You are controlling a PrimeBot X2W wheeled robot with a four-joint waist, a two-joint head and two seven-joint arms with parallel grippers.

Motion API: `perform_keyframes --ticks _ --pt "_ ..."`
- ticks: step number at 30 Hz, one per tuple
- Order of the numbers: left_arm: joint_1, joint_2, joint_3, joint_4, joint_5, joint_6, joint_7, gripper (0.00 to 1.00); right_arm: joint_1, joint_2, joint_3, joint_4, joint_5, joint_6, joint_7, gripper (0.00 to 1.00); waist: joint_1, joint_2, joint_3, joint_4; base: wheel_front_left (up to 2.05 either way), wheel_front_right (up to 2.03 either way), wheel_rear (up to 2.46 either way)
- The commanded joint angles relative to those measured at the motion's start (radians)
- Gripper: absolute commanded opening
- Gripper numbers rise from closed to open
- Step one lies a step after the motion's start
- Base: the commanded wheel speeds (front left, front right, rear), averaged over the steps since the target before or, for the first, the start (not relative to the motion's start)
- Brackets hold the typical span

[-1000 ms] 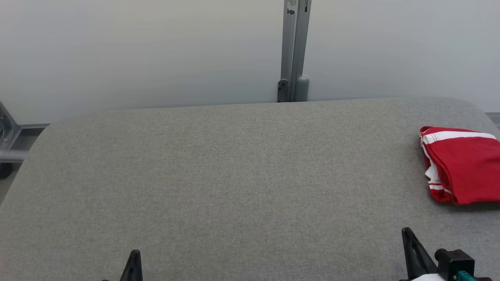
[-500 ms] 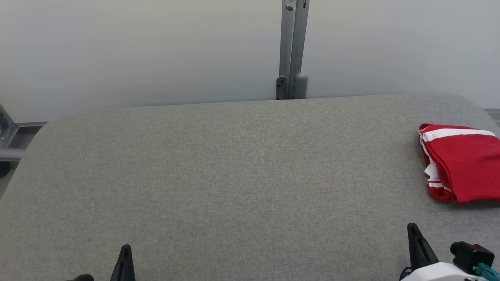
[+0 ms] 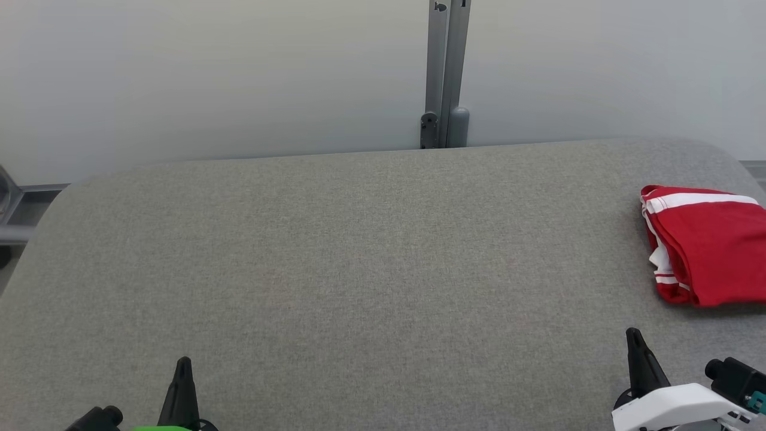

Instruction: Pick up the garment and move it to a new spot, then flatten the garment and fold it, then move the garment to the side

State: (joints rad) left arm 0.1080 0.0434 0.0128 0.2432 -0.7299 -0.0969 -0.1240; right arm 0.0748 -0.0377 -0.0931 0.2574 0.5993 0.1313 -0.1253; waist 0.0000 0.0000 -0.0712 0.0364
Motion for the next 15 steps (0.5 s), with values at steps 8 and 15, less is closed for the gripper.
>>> perform_keyframes --ticks 8,15 --pt "-0.053 0.005 0.018 -0.011 -0.129 -0.009 0.031 0.00 -0.047 -0.009 -0.006 -0.016 0.145 0.000 0.033 0.00 0.0000 0.0000 0.007 -0.003 0.00 0.00 0.00" --pt "-0.072 0.005 0.028 -0.009 -0.212 -0.012 0.054 0.00 -0.063 -0.009 -0.008 -0.016 0.242 0.000 0.056 0.00 0.0000 0.0000 0.012 -0.006 0.00 0.00 0.00"
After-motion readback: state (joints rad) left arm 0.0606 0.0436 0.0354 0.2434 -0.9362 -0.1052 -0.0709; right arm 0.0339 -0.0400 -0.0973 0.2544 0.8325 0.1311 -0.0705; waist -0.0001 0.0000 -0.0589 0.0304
